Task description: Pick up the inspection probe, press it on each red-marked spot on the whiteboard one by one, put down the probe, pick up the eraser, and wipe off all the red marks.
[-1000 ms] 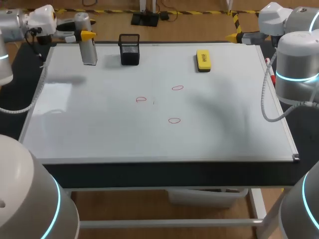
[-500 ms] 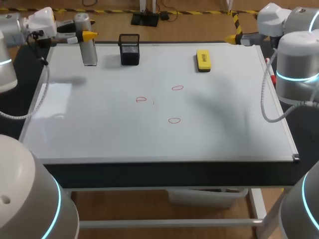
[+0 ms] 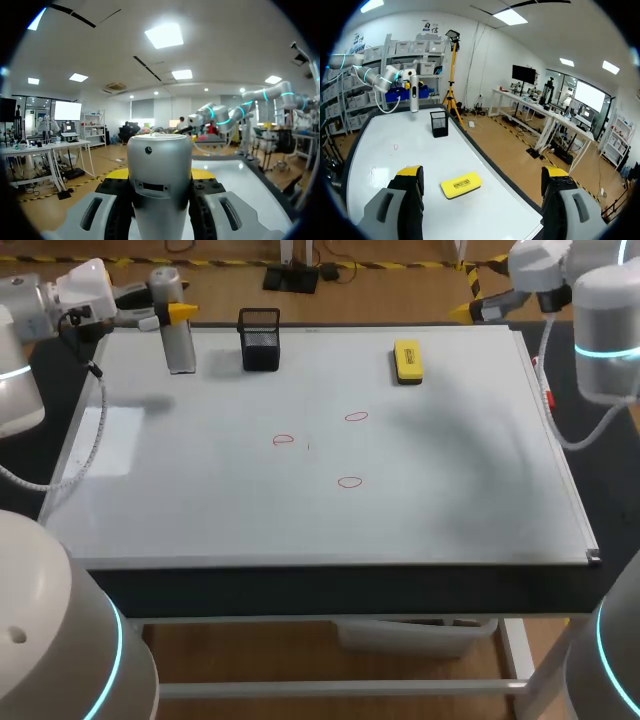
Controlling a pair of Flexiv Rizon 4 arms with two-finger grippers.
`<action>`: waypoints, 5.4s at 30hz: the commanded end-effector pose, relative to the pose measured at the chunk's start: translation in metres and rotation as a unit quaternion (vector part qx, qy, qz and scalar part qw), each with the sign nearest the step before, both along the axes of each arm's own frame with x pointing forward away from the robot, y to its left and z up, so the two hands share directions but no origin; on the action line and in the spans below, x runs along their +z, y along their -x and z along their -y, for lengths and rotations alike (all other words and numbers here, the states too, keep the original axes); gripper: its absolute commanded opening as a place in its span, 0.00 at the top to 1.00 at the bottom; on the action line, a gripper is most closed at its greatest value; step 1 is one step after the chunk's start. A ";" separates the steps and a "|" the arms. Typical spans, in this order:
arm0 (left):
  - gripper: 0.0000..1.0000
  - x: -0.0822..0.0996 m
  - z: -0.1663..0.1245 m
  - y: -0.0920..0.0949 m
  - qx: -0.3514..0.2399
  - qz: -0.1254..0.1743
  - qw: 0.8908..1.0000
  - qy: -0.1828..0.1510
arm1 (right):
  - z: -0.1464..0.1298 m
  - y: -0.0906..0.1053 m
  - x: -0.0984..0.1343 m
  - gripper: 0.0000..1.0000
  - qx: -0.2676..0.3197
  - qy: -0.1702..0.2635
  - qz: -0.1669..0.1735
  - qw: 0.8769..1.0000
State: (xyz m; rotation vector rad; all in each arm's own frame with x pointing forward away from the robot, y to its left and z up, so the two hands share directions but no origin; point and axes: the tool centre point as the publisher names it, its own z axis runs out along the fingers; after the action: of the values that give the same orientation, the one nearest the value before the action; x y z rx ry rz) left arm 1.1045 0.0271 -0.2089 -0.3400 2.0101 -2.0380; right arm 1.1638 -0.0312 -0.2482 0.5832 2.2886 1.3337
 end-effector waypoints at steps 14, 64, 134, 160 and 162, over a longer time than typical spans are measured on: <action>1.00 0.002 0.002 0.004 0.026 0.001 1.000 0.000 | -0.030 -0.038 -0.026 0.00 0.277 0.199 -0.161 0.926; 1.00 0.002 0.002 0.004 0.026 0.001 1.000 0.000 | -0.066 -0.040 -0.065 0.00 0.490 0.469 -0.081 0.730; 1.00 0.002 0.002 0.004 0.026 0.001 1.000 0.000 | -0.070 -0.003 -0.165 0.00 0.740 0.459 0.166 0.463; 1.00 0.002 0.002 0.004 0.026 0.001 1.000 0.000 | -0.058 0.010 -0.148 1.00 0.727 0.487 0.163 0.456; 1.00 0.002 0.002 0.004 0.026 0.001 1.000 0.000 | -0.052 0.012 -0.142 1.00 0.720 0.493 0.164 0.460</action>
State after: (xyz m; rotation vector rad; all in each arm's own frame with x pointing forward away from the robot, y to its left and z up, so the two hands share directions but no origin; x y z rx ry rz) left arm 1.1012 0.0262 -0.2073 -0.3850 1.9833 -2.0074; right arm 1.1723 0.0279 -0.4116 -2.1729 2.3363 0.0615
